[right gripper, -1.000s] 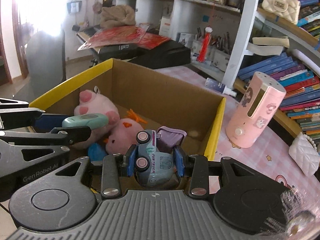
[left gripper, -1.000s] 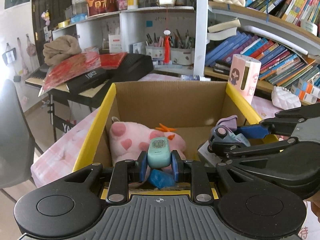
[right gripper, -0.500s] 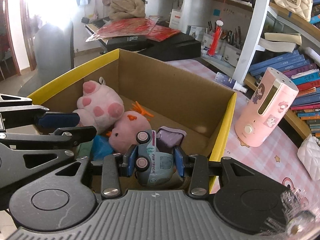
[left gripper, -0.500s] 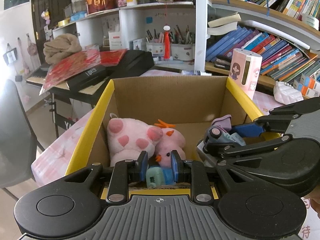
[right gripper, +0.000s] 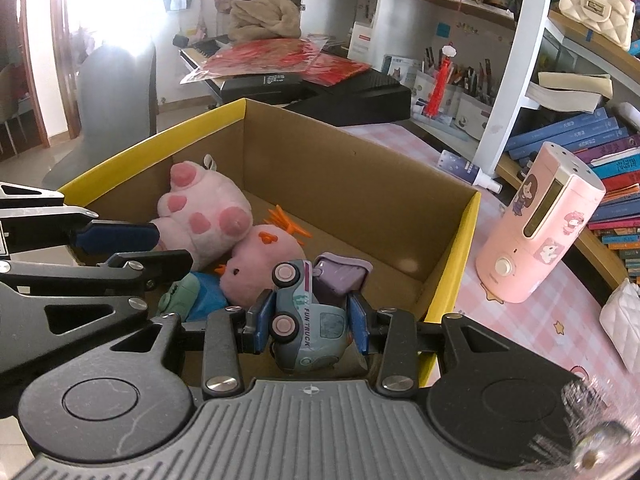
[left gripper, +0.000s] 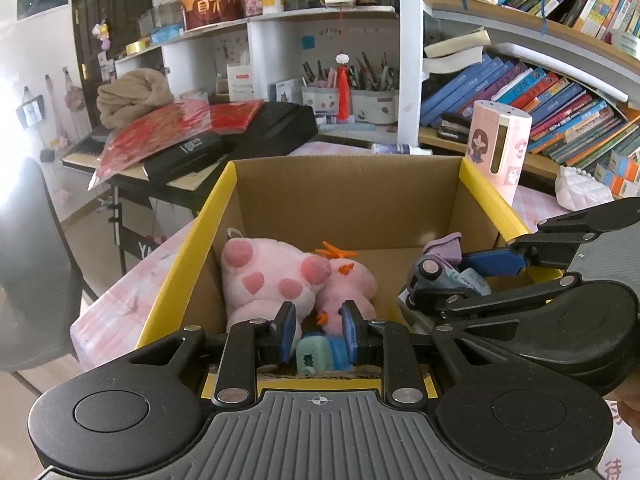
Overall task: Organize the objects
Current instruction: 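Lower both items into the box and open the left tool while the right tool opens, then withdraw both tools up and away from the yellow box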
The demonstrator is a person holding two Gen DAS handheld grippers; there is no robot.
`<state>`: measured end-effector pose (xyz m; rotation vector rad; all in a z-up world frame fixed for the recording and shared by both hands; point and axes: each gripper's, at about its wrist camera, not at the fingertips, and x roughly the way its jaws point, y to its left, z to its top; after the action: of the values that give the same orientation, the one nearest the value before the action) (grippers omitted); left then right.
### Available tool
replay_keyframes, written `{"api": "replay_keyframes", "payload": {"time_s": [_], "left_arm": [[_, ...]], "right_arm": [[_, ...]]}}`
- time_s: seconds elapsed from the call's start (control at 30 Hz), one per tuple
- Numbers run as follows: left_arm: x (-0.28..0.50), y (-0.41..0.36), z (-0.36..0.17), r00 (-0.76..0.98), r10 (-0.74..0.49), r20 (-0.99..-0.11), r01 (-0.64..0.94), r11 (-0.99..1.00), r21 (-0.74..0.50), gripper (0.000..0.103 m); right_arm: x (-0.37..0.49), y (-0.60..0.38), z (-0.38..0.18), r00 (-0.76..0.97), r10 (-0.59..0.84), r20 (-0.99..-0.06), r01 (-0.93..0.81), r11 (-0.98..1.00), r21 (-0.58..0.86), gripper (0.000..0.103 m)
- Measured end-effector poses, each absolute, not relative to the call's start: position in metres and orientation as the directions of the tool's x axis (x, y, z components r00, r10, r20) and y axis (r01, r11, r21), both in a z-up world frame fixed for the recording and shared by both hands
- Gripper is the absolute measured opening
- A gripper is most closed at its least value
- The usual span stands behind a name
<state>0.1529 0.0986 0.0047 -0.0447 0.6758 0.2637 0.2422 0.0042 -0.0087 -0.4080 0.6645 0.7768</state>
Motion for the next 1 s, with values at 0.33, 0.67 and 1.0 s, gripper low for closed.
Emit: {"api": "replay_keyframes", "payload": {"time_s": [0.33, 0.67, 1.0], "left_arm": [[0.140, 0.099, 0.017, 0.769, 0.255, -0.586, -0.296, 0.955, 0.026, 0.051], [0.132, 0.092, 0.029, 0.790, 0.265, -0.553, -0.309, 0.951, 0.016, 0.067], [0.121, 0.085, 0.034, 0.808, 0.263, -0.528, -0.308, 0.952, 0.004, 0.082]], "right_arm": [[0.242, 0.000, -0.006, 0.528, 0.515, -0.675, -0.745, 0.663, -0.077, 0.040], [0.235, -0.021, 0.011, 0.558, 0.538, -0.632, -0.720, 0.692, -0.047, 0.045], [0.226, -0.050, 0.031, 0.627, 0.536, -0.566, -0.660, 0.751, -0.020, 0.050]]}}
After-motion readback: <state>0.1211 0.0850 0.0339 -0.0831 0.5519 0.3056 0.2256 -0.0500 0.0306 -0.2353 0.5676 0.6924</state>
